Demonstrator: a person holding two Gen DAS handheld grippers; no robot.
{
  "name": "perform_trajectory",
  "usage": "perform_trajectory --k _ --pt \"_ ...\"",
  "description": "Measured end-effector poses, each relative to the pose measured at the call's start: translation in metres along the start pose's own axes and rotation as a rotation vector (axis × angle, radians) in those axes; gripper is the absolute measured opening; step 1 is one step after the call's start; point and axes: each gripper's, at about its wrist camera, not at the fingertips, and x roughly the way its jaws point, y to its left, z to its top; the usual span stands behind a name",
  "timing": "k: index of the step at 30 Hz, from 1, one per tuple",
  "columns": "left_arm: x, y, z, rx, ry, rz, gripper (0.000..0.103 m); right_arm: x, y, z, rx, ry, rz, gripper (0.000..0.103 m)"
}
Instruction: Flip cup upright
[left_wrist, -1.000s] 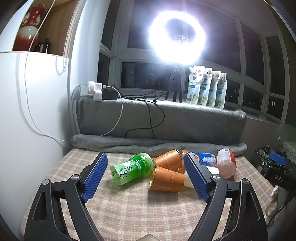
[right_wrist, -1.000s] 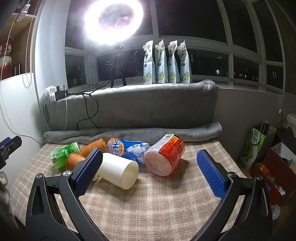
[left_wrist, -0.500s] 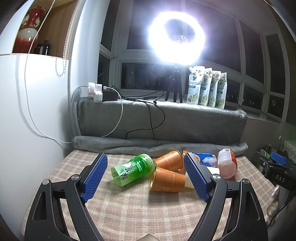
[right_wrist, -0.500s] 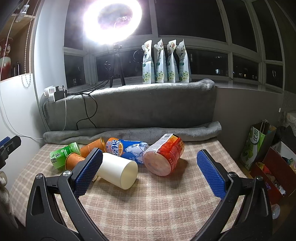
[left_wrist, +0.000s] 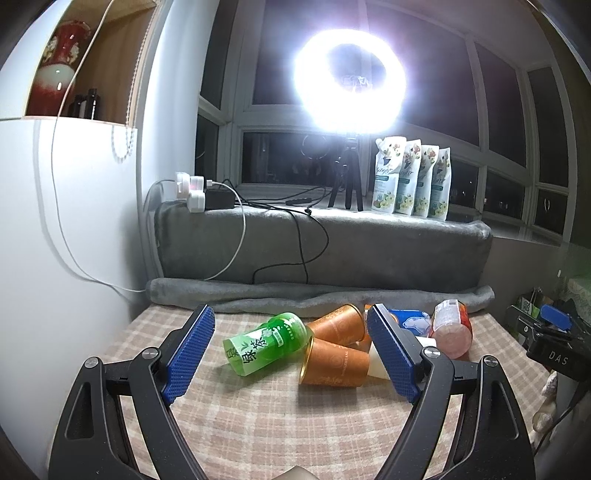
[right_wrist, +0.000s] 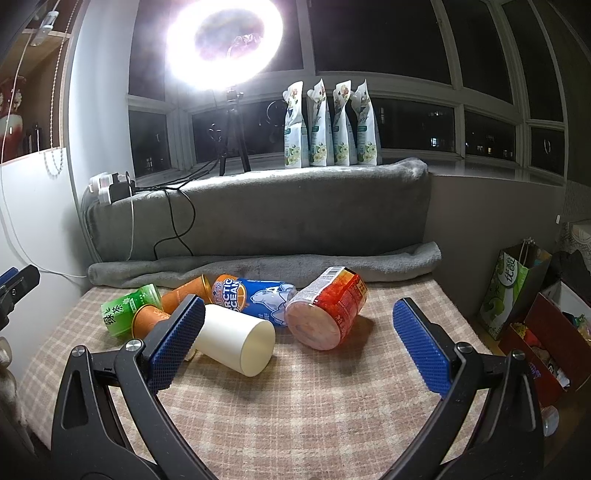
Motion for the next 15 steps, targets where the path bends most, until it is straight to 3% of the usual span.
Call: perform_trajectory --k 15 --pt "-0.0031 -0.0007 0.0023 0.001 -0.003 0.001 0.085 0.0014 -0.0017 -0.0036 0.006 0.013 0.001 0.103"
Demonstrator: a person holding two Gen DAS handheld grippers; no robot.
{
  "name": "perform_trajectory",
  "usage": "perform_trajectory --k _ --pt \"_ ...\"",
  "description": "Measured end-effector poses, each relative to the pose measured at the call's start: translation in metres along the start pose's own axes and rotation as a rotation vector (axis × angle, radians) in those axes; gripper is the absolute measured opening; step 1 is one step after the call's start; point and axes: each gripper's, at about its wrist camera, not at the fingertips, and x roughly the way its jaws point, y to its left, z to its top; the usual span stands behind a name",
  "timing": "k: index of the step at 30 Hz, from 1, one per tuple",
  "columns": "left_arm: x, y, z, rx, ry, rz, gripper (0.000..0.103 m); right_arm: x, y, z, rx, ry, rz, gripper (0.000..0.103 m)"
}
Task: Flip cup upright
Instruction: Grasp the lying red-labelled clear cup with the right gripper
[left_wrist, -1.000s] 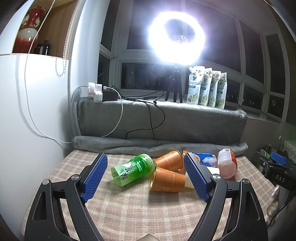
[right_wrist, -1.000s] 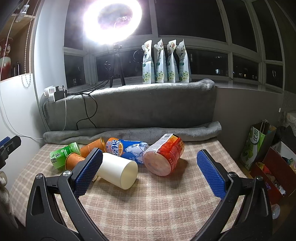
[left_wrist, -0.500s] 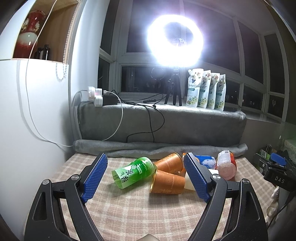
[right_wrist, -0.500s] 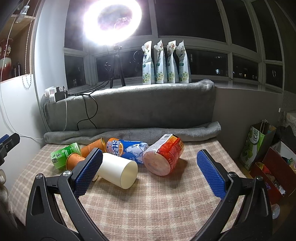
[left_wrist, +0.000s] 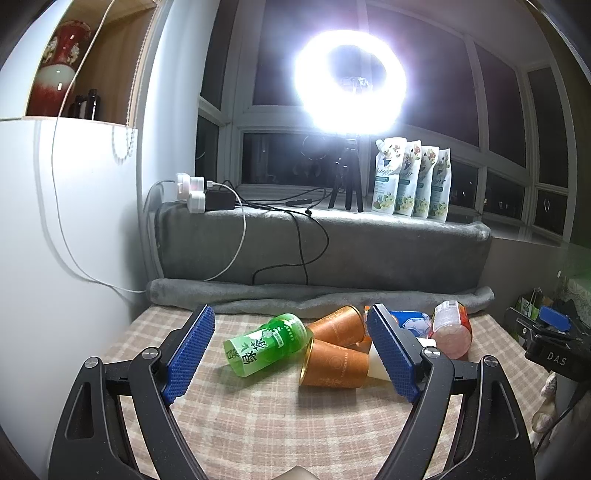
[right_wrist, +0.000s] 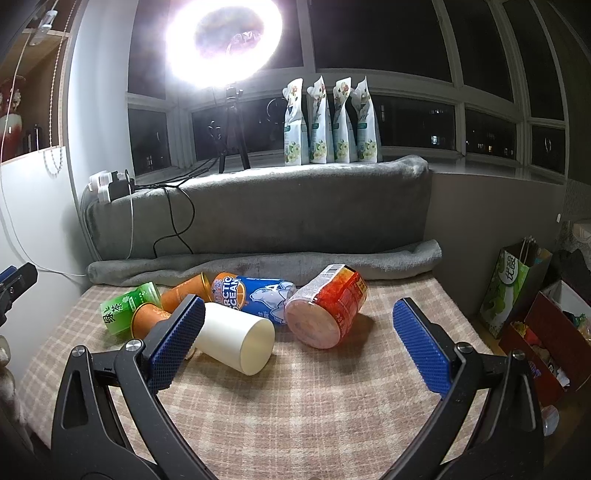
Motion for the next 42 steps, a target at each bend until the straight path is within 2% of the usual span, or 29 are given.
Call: perform_trajectory --k 5,12,19,25,29,36,42 --pt "0.003 0.001 -0.001 0.0 0.014 -0.001 0.085 0.006 -0.003 0.001 0.014 0.027 0.01 0.103" --pt "0.012 0.001 -0.013 0.001 0.083 -0.027 0.085 0.04 -0.027 -0.001 0.102 0.157 0.038 0.103" --pt "0.026 0.006 -0.037 -0.038 0.219 -0.068 0.085 0.078 -0.064 -0.006 0.265 0.287 0.088 0.103" --pt "0.046 0.018 -0.058 -0.141 0.378 -0.13 0.085 0.12 -0.092 -0.008 0.375 0.403 0.128 0.103" --pt "0.051 0.022 -0.071 -0.172 0.434 -0.146 0.085 0.152 -0.111 -0.013 0.477 0.478 0.16 0.103" --pt "0.058 0.023 -0.087 -0.175 0.487 -0.15 0.085 0.193 -0.125 -0.019 0.603 0.556 0.219 0.103" --pt "0.06 0.027 -0.086 -0.184 0.486 -0.145 0.085 0.225 -0.123 -0.019 0.661 0.619 0.267 0.103"
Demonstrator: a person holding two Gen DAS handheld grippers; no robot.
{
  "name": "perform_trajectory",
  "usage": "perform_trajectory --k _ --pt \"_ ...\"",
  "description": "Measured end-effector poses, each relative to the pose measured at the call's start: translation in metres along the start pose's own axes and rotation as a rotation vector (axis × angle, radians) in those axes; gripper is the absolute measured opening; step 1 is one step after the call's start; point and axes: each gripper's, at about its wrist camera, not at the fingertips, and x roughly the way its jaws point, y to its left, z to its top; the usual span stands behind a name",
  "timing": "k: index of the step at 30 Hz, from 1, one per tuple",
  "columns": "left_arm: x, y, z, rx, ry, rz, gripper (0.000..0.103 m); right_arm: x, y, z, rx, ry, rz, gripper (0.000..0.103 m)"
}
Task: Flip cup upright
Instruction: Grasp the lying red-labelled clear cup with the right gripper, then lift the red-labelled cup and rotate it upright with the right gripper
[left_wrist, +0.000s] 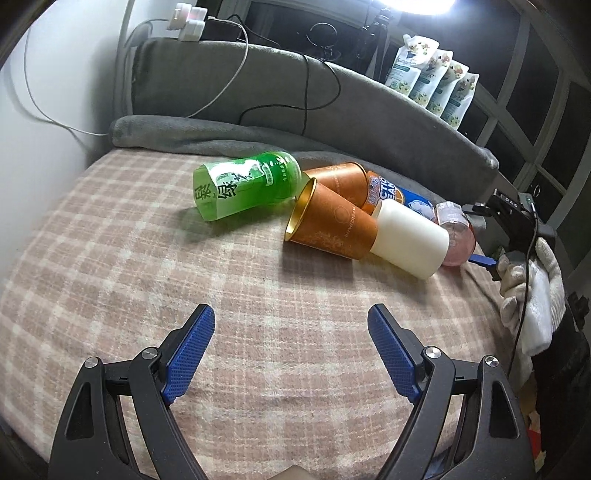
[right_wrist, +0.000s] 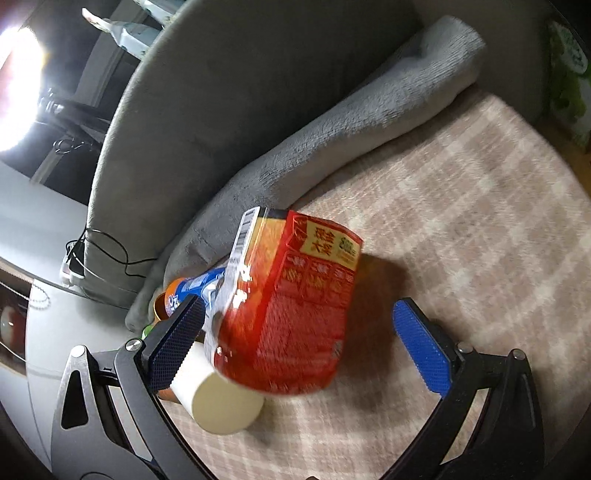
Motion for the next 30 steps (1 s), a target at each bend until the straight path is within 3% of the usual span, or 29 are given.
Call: perform_trajectory --k 7,12,16,23,30 --pt "0.001 0.006 0.004 -0.013 -0.004 0.012 0.085 0.024 -0.002 0.008 0.052 0.068 0.046 0.102" --pt "0.001 0.008 0.005 -0.018 -0.008 0.016 0.085 0.033 0.006 0.007 0.057 0.091 0.085 0.089" --pt "0.001 0.008 0.005 -0.014 -0.01 0.016 0.085 0.032 0.012 0.007 0.041 0.085 0.075 0.088" --pt "-0.002 0.008 0.005 -0.015 -0.014 0.016 0.085 0.002 0.006 0.001 0.024 0.049 0.102 0.088" --pt "-0.007 0.012 0.007 -0.023 -0.011 0.004 0.085 -0.045 0.028 -0.018 -0.078 0.032 0.134 0.088"
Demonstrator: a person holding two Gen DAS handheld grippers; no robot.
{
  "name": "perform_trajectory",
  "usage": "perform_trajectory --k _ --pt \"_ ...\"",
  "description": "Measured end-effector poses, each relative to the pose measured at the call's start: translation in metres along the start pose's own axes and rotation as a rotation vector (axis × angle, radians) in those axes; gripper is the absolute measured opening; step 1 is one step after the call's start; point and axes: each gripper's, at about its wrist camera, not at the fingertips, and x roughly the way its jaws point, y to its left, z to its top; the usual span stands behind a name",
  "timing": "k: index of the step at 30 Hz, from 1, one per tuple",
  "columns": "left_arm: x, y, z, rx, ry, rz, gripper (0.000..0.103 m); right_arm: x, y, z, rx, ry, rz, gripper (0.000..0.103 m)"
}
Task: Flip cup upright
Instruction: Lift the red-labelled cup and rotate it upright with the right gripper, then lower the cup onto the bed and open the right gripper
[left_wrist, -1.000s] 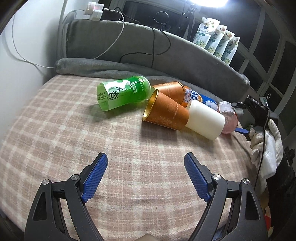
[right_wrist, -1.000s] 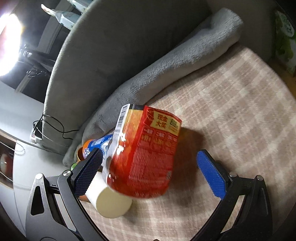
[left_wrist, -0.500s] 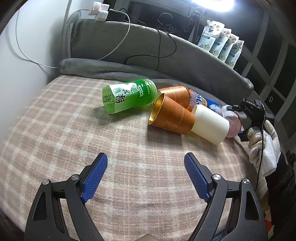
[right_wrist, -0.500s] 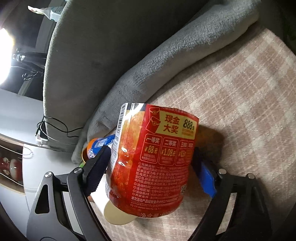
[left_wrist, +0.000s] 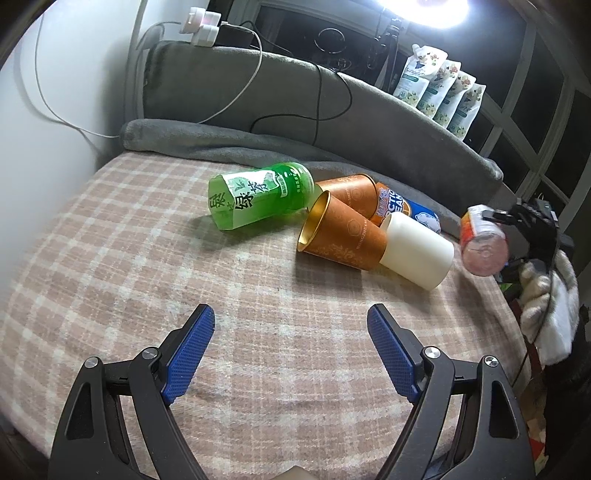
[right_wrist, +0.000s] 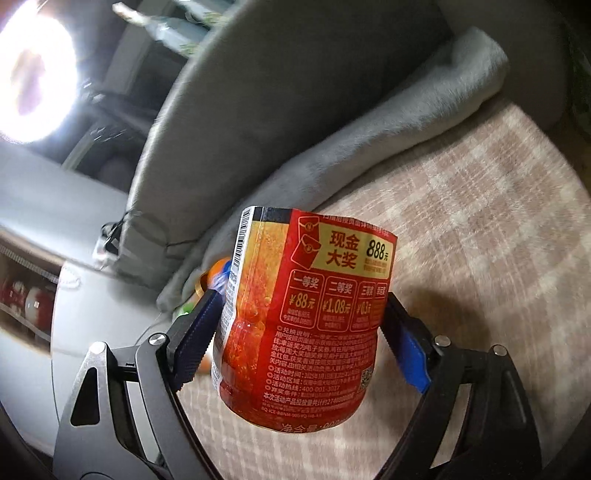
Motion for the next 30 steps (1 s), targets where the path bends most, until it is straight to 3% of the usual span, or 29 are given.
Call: perform_trajectory --k 8,16,24,30 --pt "-0.003 0.001 0.003 0.003 0.023 -0.021 0.085 -0.001 0.051 -0.057 -0.167 0.125 0.052 0.088" --pt "-0.007 0.007 0.008 -0.025 0.037 -0.048 0.085 0.047 0.088 -0.114 -0.267 0.305 0.108 0.088" --pt "-0.007 0.012 0.008 -0.055 0.06 -0.07 0.085 0.088 0.096 -0.141 -0.306 0.419 0.075 0.088" --pt "-0.004 0.012 0.01 -0.06 0.082 -0.091 0.085 0.105 0.103 -0.152 -0.35 0.449 0.033 0.089"
